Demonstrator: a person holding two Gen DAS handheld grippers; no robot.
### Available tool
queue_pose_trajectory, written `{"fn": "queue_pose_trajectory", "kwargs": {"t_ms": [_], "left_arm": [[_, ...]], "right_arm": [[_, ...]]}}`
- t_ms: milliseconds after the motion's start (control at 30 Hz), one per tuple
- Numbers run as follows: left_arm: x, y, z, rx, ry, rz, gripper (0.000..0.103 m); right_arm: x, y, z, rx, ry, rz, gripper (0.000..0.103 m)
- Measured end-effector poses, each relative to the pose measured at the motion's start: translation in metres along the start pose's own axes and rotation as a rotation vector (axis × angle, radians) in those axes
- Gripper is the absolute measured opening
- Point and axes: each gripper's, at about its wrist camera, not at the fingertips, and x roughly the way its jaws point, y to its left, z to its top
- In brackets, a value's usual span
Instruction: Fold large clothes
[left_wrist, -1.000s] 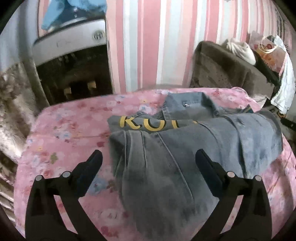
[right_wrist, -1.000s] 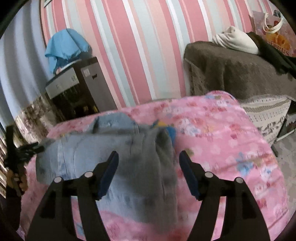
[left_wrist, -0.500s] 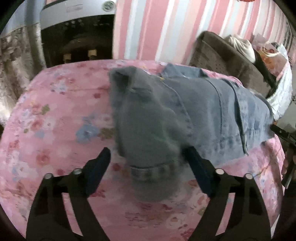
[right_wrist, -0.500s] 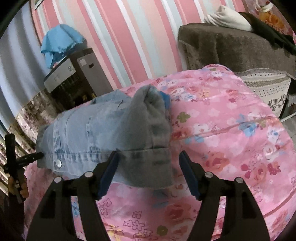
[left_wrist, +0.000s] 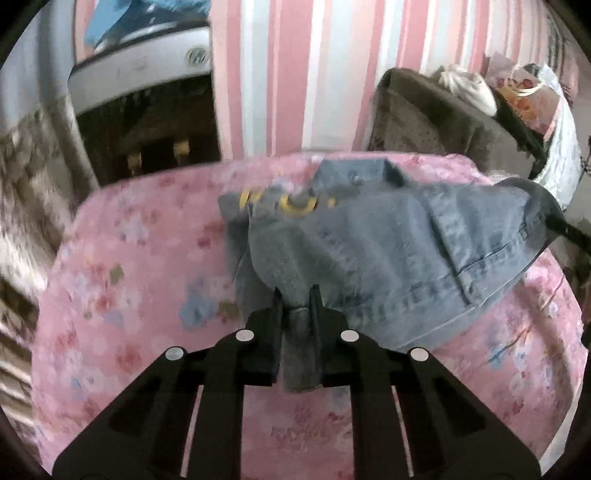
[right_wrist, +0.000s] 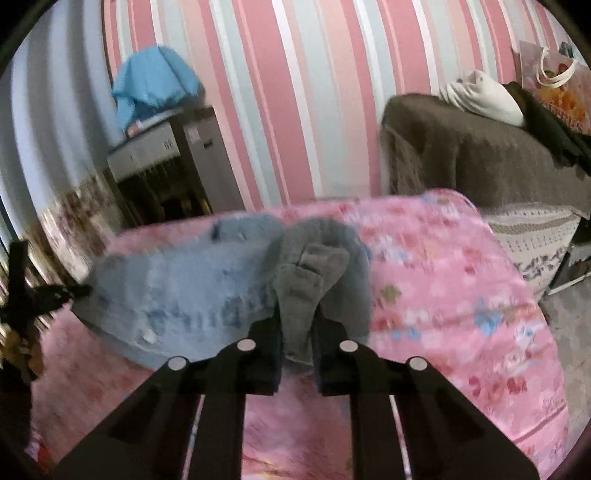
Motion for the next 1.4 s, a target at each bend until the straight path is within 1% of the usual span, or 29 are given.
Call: {"fn": "queue_pose_trajectory", "kwargs": {"t_ms": [33, 100, 167, 233, 267, 333, 367, 433, 467, 500, 533, 567, 600, 633, 667, 700, 733, 767, 800, 867, 967, 1067, 1167, 1233, 1367, 1400], "left_arm": [[-0.003, -0.001, 0.01, 0.016, -0.019, 0.007, 0.012], [-0.003, 0.001, 0.032, 0.018, -0.046, 0.019, 0.012], [0.0, 0.009, 0.059, -0.005, -0.066, 0.006, 0.012], [0.014, 0.021, 0.089, -0.039, -0.059, 0.0, 0.012], [0.022, 0.024, 0.099, -0.043, -0.049, 0.004, 0.012], [0.044, 0.033, 0.122, -0.052, -0.02, 0.02, 0.012], [0.061, 0.036, 0.136, -0.047, 0.001, 0.044, 0.012], [0.084, 0.043, 0.15, -0.044, 0.024, 0.073, 0.012], [0.102, 0.046, 0.16, -0.042, 0.054, 0.083, 0.012], [0.116, 0.05, 0.166, -0.05, 0.076, 0.092, 0.012], [0.131, 0.054, 0.171, -0.066, 0.104, 0.096, 0.013], [0.146, 0.058, 0.176, -0.078, 0.136, 0.09, 0.016], [0.159, 0.062, 0.178, -0.086, 0.16, 0.096, 0.019], [0.169, 0.064, 0.18, -0.088, 0.178, 0.13, 0.03], [0.177, 0.067, 0.182, -0.088, 0.188, 0.186, 0.057], [0.179, 0.069, 0.184, -0.09, 0.188, 0.217, 0.072], [0.18, 0.071, 0.185, -0.093, 0.181, 0.241, 0.093], [0.177, 0.073, 0.186, -0.097, 0.163, 0.246, 0.096], [0.174, 0.074, 0.186, -0.1, 0.152, 0.231, 0.096], [0.167, 0.077, 0.184, -0.104, 0.146, 0.212, 0.096], [0.15, 0.078, 0.177, -0.096, 0.117, 0.193, 0.097], [0.124, 0.077, 0.158, -0.096, 0.077, 0.171, 0.1], [0.096, 0.078, 0.129, -0.098, 0.049, 0.142, 0.1], [0.087, 0.078, 0.112, -0.104, 0.053, 0.119, 0.1], [0.084, 0.065, 0.065, -0.108, 0.114, 0.051, 0.1], [0.085, 0.06, 0.057, -0.103, 0.123, 0.045, 0.1]], "right_arm": [[-0.001, 0.0, 0.009, 0.013, -0.011, 0.014, 0.01], [0.005, 0.0, 0.03, 0.032, -0.03, 0.03, 0.009], [0.017, -0.003, 0.054, 0.054, -0.043, 0.035, 0.009], [0.031, -0.006, 0.074, 0.081, -0.05, 0.03, 0.009], [0.043, -0.009, 0.09, 0.097, -0.05, 0.018, 0.009], [0.066, -0.015, 0.11, 0.122, -0.032, 0.002, 0.009], [0.083, -0.021, 0.123, 0.144, -0.013, -0.01, 0.009], [0.108, -0.029, 0.137, 0.163, 0.022, -0.037, 0.009], [0.122, -0.033, 0.144, 0.17, 0.045, -0.058, 0.009], [0.143, -0.041, 0.15, 0.194, 0.094, -0.08, 0.009], [0.156, -0.048, 0.151, 0.219, 0.119, -0.085, 0.009], [0.173, -0.054, 0.151, 0.244, 0.161, -0.093, 0.009], [0.189, -0.059, 0.149, 0.255, 0.208, -0.107, 0.014], [0.204, -0.062, 0.145, 0.251, 0.251, -0.12, 0.023], [0.209, -0.063, 0.142, 0.248, 0.263, -0.13, 0.029], [0.212, -0.064, 0.139, 0.249, 0.264, -0.129, 0.046], [0.208, -0.065, 0.136, 0.251, 0.242, -0.119, 0.064], [0.204, -0.065, 0.136, 0.249, 0.223, -0.111, 0.07], [0.196, -0.064, 0.134, 0.239, 0.193, -0.097, 0.071], [0.181, -0.062, 0.133, 0.206, 0.161, -0.081, 0.071], [0.157, -0.061, 0.127, 0.158, 0.126, -0.099, 0.071], [0.135, -0.059, 0.113, 0.099, 0.112, -0.092, 0.073], [0.111, -0.056, 0.084, 0.045, 0.11, -0.095, 0.074], [0.105, -0.057, 0.066, 0.035, 0.131, -0.091, 0.074], [0.097, -0.06, 0.034, 0.024, 0.141, -0.083, 0.073], [0.097, -0.06, 0.03, 0.027, 0.139, -0.081, 0.071]]}}
